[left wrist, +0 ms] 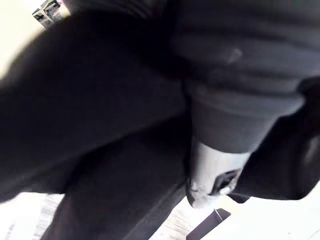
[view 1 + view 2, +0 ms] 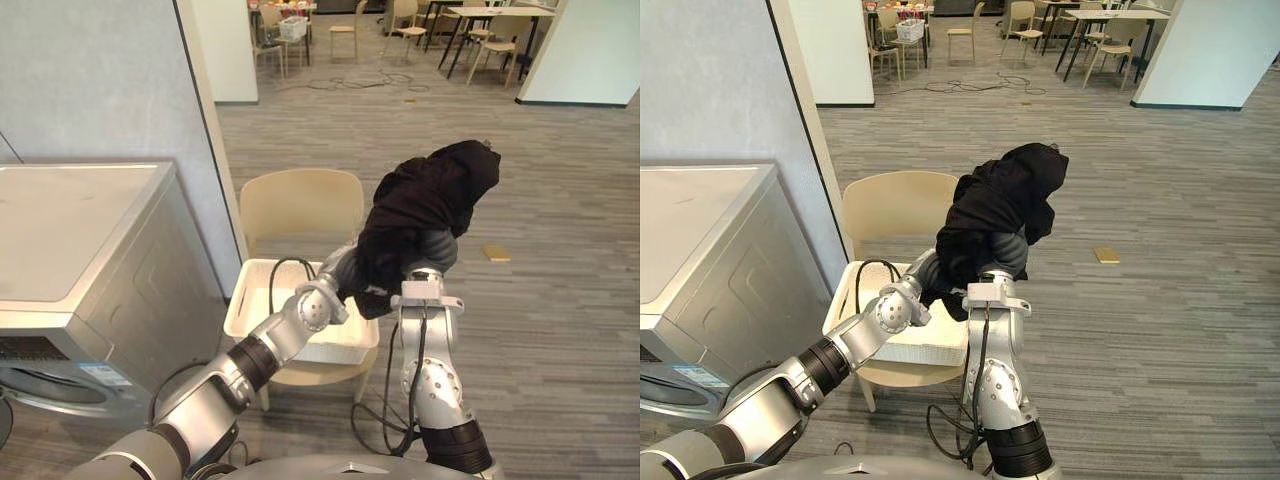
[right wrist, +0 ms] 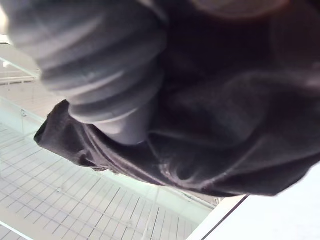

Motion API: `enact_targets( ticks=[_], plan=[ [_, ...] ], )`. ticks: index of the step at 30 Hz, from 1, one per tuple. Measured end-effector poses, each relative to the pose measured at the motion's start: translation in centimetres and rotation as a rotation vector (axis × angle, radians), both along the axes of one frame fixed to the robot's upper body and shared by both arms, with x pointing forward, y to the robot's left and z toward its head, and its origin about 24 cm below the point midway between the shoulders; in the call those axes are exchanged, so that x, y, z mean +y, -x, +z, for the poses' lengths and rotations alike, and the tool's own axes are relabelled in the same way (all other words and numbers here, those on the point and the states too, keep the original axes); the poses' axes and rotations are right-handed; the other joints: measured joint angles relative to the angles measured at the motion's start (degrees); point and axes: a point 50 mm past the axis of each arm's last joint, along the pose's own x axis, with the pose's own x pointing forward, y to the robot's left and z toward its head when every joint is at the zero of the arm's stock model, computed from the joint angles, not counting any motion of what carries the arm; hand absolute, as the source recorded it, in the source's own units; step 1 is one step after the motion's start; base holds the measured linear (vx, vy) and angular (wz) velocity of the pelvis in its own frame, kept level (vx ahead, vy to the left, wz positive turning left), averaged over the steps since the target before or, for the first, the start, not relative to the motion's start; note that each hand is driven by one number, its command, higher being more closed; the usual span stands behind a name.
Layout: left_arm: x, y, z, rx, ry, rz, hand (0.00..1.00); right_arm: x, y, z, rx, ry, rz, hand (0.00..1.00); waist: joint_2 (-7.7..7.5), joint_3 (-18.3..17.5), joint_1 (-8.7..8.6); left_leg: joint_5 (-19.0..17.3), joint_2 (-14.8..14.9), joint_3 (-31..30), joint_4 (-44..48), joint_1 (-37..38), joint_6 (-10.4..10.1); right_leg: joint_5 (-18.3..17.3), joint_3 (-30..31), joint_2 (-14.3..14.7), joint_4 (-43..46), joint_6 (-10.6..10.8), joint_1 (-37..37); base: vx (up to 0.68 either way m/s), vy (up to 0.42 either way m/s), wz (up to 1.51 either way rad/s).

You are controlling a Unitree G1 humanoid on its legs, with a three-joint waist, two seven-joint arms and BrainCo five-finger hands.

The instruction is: Pick up the laundry basket with both hands and put the clothes into the washing machine.

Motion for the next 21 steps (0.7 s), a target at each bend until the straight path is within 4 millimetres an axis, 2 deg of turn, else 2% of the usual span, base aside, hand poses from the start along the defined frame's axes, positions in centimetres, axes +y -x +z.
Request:
enact_targets(
  ticks=[4, 13, 18, 19, 21],
  plan=[
    [-0.1, -0.1, 0.2, 0.006, 0.024, 0.007, 1.0, 0.0, 0.0, 0.0, -0.003, 0.0, 0.0, 1.0, -0.44, -0.3, -0.04, 0.2, 0.0, -0.1, 0.0, -0.1, 0.0, 0.0, -0.1, 0.0, 0.1, 0.0, 0.0, 0.0, 0.001, 0.01],
    [-0.8, 0.2, 2.2, 0.015, 0.161, -0.013, 1.0, -0.1, 0.0, 0.1, -0.012, -0.005, -0.004, 1.0, -0.75, -0.4, -0.34, 0.3, 0.0, -0.1, 0.0, -0.1, 0.1, -0.6, -0.3, 0.0, 0.4, -0.2, 0.0, -0.01, 0.001, 0.0],
    [-1.1, 0.3, 2.9, 0.01, 0.197, -0.023, 1.0, -0.7, 0.4, -0.7, 0.015, -0.003, -0.028, 1.0, -1.16, -0.5, -0.31, 0.3, 0.1, -0.1, 0.0, -0.2, 0.1, -0.6, -0.4, 0.0, 0.3, -0.2, -0.1, 0.0, 0.0, 0.0],
    [-1.0, 0.3, 2.9, 0.014, 0.2, -0.022, 1.0, -0.8, 0.4, -0.8, 0.019, -0.003, -0.032, 0.0, -1.2, -0.5, -0.31, 0.3, 0.0, -0.1, 0.0, -0.2, 0.1, -0.6, -0.4, 0.0, 0.3, -0.2, -0.1, 0.0, 0.0, 0.0],
    [-1.0, 0.3, 2.8, 0.034, 0.216, -0.018, 1.0, -1.1, 0.5, -1.0, 0.03, -0.003, -0.045, 0.0, -1.3, -0.5, -0.34, 0.3, 0.0, -0.1, 0.0, -0.3, 0.1, -0.6, -0.4, 0.0, 0.3, -0.2, -0.1, 0.0, 0.0, 0.0]
  ],
)
